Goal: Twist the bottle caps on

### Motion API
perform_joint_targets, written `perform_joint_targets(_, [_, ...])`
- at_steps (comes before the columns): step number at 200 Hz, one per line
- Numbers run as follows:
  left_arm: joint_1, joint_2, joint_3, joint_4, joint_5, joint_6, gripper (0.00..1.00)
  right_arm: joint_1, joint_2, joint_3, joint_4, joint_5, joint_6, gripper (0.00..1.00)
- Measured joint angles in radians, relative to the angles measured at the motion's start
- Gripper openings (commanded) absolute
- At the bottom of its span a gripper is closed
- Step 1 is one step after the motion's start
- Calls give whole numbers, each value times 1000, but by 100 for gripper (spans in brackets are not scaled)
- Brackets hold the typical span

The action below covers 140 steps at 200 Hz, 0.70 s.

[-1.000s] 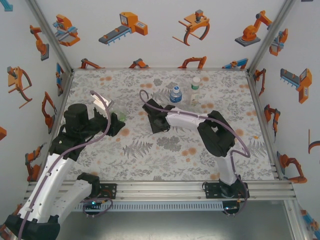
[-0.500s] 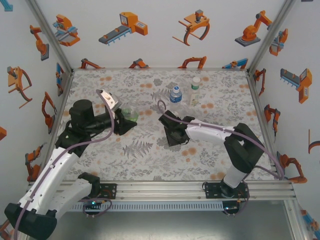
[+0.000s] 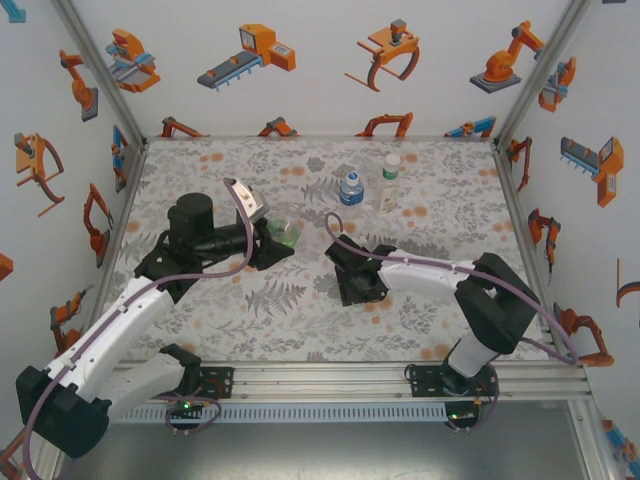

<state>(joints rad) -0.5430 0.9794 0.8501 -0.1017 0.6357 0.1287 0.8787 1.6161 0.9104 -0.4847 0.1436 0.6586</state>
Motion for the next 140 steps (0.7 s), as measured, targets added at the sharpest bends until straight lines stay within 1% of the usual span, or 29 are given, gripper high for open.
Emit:
perform_joint_targets(33, [-1, -2, 0, 0, -8, 0, 0, 1, -31, 2, -8, 0, 0, 49])
perform_joint_targets(60, [-1, -2, 0, 0, -13, 0, 0, 2, -60, 3, -9, 0, 5, 47])
perform_joint_targets(89, [-1, -2, 0, 0, -15, 0, 0, 3, -62, 6, -8, -1, 16, 45])
perform_joint_targets(140, [-1, -2, 0, 1, -15, 0, 0, 9, -56, 6, -8, 0, 27, 45])
